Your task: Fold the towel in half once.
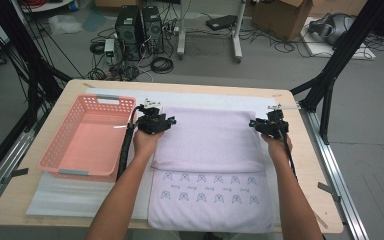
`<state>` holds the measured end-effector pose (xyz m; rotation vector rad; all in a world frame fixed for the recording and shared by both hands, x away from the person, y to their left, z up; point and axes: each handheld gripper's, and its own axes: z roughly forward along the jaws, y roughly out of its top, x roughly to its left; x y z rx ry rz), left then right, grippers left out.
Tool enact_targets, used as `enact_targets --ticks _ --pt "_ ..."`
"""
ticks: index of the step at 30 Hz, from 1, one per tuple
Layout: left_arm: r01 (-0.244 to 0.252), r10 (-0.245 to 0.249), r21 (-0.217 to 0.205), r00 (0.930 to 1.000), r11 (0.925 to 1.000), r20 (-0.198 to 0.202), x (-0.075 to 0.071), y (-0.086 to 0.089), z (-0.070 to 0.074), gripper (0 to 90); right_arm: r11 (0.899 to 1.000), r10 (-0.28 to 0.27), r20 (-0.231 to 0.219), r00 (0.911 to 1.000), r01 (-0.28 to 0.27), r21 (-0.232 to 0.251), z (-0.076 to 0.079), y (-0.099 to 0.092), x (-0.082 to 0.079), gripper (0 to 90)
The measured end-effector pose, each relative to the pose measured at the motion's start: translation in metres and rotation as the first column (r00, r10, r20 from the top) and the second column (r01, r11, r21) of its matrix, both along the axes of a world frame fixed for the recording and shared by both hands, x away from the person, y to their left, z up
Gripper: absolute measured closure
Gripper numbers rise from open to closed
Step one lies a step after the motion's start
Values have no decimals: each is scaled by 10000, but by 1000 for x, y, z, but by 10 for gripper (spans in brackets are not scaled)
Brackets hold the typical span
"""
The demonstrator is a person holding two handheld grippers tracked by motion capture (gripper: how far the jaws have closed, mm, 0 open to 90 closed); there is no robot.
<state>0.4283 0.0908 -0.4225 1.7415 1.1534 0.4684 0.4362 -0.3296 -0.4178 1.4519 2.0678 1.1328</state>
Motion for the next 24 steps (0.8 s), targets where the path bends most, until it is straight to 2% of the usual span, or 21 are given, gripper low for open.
enact_targets --ticks 2,5,7,8,9,10,12,14,17,19,21,23,24 --pt "178 -178 6 9997 9998 -160 -7 -1 -2 603 10000 41 -41 10000 -41 23 -1 -2 -8 647" --pt "159 -159 -164 9999 9997 -29 -20 0 -6 620 9996 228 -94 9997 -229 -140 -3 -4 -21 652" --pt "197 -197 -131 9998 9997 32 -28 0 -8 619 9986 494 -517 9974 -503 -171 -3 -5 -27 649" --pt "244 -243 -137 9997 9996 29 -32 0 -9 619 9978 620 -580 9964 -633 -213 -2 -4 -32 656" --pt "389 -390 -66 9991 9992 -150 -34 0 -8 619 9968 672 -330 9972 -685 -408 -1 -2 -38 669" --pt "492 -492 8 9987 9988 -143 -37 -1 -8 610 9955 764 -97 9970 -768 -560 -1 -1 -44 679" --pt "498 -497 -44 9986 9988 167 -46 0 -8 615 9934 958 -265 9951 -972 -606 -2 1 -53 681" --pt "623 -622 -62 9980 9980 90 -54 -1 -10 615 9914 1098 -304 9935 -1117 -680 -5 1 -61 695" --pt "733 -733 -43 9973 9973 -20 -65 0 -14 615 9909 1253 -505 9908 -1275 -435 -9 1 -73 720" --pt "883 -882 29 9956 9961 -302 -71 1 -15 613 9882 1417 -594 9881 -1448 -508 -11 2 -82 726" --pt "893 -894 -80 9959 9960 -106 -80 3 -16 606 9846 1623 -673 9845 -1660 -543 -13 3 -89 730" --pt "1097 -1096 140 9939 9939 -111 -87 4 -15 603 9793 1846 -575 9811 -1885 -731 -14 3 -98 749" --pt "1187 -1186 148 9929 9928 -65 -91 5 -16 602 9781 1930 -603 9793 -1970 -677 -16 3 -103 751"
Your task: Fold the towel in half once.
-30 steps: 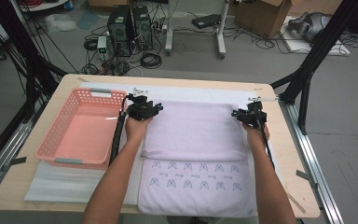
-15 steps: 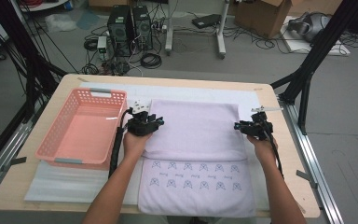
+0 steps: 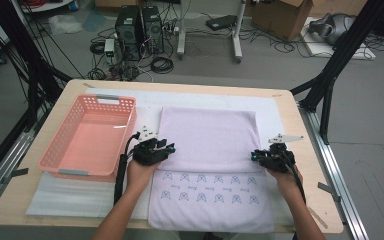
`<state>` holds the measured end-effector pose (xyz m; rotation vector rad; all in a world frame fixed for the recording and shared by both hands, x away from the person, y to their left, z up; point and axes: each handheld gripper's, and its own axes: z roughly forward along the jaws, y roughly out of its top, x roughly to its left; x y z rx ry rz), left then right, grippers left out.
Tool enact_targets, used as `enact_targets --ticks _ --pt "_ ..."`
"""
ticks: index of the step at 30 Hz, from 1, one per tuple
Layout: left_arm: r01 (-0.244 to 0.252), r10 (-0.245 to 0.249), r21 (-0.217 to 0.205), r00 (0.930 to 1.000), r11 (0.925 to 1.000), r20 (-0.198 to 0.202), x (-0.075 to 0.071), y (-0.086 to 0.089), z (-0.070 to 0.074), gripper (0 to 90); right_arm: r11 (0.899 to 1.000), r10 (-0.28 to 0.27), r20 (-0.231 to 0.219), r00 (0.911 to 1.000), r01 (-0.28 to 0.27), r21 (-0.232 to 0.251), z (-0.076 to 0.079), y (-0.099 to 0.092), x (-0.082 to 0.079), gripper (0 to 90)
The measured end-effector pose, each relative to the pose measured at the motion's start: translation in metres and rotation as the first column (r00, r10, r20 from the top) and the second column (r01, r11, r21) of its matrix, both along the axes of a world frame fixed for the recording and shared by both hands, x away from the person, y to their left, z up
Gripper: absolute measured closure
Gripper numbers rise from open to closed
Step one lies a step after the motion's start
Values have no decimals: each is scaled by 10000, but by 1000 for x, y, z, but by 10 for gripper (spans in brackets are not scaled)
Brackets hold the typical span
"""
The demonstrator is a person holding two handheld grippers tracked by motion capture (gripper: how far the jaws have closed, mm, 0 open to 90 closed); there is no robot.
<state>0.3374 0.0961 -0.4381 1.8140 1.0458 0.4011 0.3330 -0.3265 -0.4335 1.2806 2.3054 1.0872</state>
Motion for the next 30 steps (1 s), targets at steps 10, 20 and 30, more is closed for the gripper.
enact_targets --ticks 10,20,30 --pt "-53 54 -180 10000 9998 57 -27 18 -4 580 9839 1781 405 9832 -1775 -188 -11 -6 -62 782" --pt "-147 147 82 9999 9999 -59 -54 28 -4 556 9962 -101 1166 9931 -1 868 8 -36 -88 725" --pt "-344 349 108 9981 9993 -504 -63 36 -10 547 9974 -674 1055 9921 642 329 0 -10 -76 513"
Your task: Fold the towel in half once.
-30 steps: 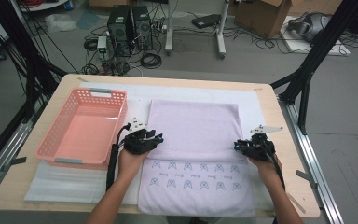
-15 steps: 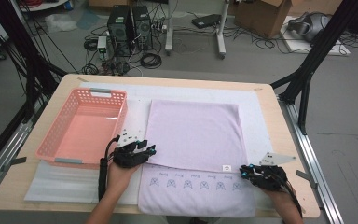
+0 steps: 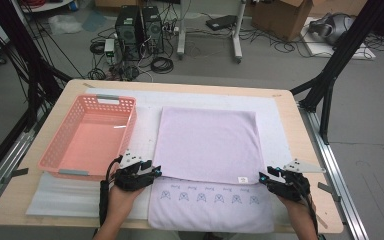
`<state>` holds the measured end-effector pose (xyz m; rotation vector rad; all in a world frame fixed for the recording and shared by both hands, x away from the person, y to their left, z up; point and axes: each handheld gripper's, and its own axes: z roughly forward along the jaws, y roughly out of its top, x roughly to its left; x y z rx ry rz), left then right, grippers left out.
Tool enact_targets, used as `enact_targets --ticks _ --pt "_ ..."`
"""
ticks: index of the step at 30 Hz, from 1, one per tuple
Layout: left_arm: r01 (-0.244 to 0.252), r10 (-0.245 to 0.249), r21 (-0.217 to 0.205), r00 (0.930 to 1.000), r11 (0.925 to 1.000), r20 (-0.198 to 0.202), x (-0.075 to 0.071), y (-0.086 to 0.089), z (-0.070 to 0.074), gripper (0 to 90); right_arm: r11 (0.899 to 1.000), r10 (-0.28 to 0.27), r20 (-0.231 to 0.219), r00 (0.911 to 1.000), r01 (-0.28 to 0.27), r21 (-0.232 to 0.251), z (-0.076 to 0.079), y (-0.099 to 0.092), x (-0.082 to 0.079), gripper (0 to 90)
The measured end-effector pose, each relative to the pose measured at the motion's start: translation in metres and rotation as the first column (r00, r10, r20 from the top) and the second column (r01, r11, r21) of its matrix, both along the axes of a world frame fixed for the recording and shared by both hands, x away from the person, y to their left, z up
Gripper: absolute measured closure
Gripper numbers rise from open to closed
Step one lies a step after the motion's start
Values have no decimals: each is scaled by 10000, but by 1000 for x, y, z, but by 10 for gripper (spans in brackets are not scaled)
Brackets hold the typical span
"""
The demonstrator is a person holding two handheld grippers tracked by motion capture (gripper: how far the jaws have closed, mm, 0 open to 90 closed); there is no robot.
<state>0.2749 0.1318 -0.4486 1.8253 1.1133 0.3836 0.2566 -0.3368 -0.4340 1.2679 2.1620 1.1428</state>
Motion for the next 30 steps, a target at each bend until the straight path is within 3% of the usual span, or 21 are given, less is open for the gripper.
enact_targets --ticks 2,4,8,10,12,17,25,30 --pt "14 -14 -24 10000 10000 -84 -1 1 -1 550 9989 -18 -176 9998 10 -464 -4 4 1 511" --pt "79 -78 22 9998 10000 -194 -2 1 -2 567 9980 5 -302 9995 -24 -625 -7 4 0 533" --pt "134 -130 102 9992 9999 -385 -3 -1 -2 639 9967 205 -602 9980 -252 -771 -10 1 -4 686" --pt "227 -214 329 9990 9992 -404 -4 -3 -3 746 9961 386 -657 9971 -436 -770 -10 1 -4 801" --pt "295 -278 505 9990 9983 -348 -5 -5 -3 834 9937 521 -563 9971 -574 -967 -9 2 -5 838" --pt "234 -218 503 9992 9985 -333 -6 -6 -2 871 9948 514 -539 9972 -559 -853 -9 1 -6 849" --pt "148 -151 -163 9997 9998 -170 -14 1 4 874 9980 531 -582 9969 -550 -324 -8 -5 -9 853" --pt "169 -173 -318 9998 9994 -113 -23 3 6 874 9980 507 -460 9977 -523 -350 -5 -5 -17 855"
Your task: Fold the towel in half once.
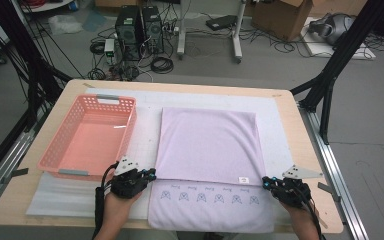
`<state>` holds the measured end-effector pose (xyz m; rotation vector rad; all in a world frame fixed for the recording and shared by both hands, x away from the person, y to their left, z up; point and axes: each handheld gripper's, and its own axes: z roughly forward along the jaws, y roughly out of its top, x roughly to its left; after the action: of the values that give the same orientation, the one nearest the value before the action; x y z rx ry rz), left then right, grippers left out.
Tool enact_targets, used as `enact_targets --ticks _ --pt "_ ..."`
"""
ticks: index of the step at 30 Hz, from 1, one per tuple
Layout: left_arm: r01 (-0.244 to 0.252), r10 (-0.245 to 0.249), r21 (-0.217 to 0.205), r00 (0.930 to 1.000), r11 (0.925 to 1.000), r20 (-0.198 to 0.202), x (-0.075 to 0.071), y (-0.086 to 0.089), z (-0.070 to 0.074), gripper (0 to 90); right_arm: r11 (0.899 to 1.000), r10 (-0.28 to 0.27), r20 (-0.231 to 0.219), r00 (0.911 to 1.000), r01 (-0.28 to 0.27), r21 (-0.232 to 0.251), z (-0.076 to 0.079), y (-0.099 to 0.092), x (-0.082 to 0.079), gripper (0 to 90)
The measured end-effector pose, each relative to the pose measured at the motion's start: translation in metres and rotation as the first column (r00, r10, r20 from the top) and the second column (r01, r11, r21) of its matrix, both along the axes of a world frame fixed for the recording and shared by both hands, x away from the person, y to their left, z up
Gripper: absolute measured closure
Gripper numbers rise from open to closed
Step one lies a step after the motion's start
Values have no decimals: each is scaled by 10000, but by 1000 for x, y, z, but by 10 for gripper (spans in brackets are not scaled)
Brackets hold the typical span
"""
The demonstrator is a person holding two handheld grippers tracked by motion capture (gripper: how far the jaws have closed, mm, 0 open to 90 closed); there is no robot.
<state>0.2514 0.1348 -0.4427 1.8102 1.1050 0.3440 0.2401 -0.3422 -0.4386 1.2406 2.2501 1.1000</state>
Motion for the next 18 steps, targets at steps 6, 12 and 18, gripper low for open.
enact_targets --ticks 6,12,18 --pt "-124 127 -251 9998 9996 124 -17 4 2 874 10000 -31 78 10000 31 -37 1 2 -14 855" --pt "-59 71 -390 9995 9992 310 -39 6 6 874 9999 -105 207 9997 104 86 5 1 -35 855" --pt "36 -21 -435 9994 9990 337 -61 7 6 874 9999 -56 272 9996 53 113 7 -1 -58 855"
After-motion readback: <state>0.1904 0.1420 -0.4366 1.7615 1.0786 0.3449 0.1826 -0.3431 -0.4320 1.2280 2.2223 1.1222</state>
